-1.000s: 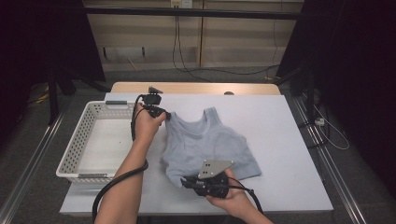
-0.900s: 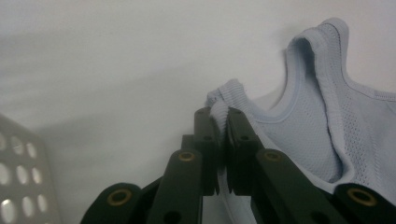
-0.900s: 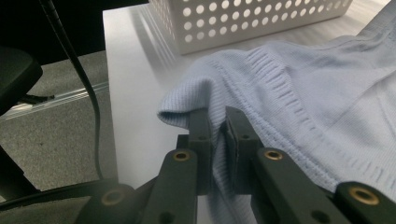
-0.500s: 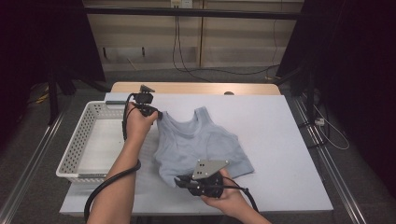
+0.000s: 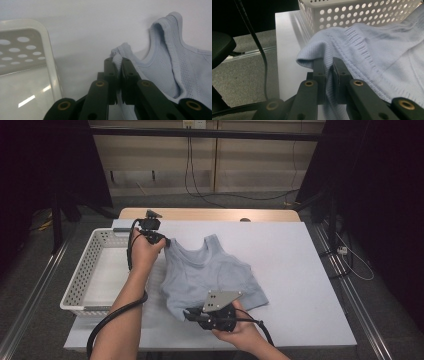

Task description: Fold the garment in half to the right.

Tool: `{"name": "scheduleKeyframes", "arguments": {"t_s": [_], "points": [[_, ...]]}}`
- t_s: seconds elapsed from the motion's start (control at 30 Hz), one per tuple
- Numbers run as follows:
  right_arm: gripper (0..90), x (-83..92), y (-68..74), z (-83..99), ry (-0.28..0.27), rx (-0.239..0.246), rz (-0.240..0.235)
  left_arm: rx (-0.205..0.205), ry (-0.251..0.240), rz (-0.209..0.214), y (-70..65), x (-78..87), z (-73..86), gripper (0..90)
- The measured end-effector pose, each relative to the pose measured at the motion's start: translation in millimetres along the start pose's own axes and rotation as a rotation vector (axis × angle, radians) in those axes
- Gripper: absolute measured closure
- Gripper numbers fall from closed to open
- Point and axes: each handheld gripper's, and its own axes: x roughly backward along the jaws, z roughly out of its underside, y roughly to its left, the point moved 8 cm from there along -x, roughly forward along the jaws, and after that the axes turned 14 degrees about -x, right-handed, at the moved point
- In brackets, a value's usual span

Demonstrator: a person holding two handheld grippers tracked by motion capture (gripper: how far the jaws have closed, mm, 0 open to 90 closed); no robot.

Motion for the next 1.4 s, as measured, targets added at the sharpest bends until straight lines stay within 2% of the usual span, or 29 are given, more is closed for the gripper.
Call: {"name": "scheduleKeyframes", "arguments": {"t_s": [0.23,0.93,1.3,1.4], "points": [[83.4,2.1,1.1,-3.9,-0.017,-0.011,-0.015,-0.01,0.007,-0.008,2.3,5.6,-2.2,85.2],[83.5,3.6,5.8,-13.5,-0.048,-0.003,-0.013,0.017,0.007,-0.031,14.4,12.1,1.0,85.2],[83.7,1.5,7.7,-14.3,-0.049,-0.004,-0.019,0.018,0.006,-0.037,18.9,17.7,2.3,85.2],[84.6,1.8,11.4,-16.1,-0.06,-0.02,-0.045,0.027,0.002,-0.044,21.7,22.2,1.2,85.2]]}}
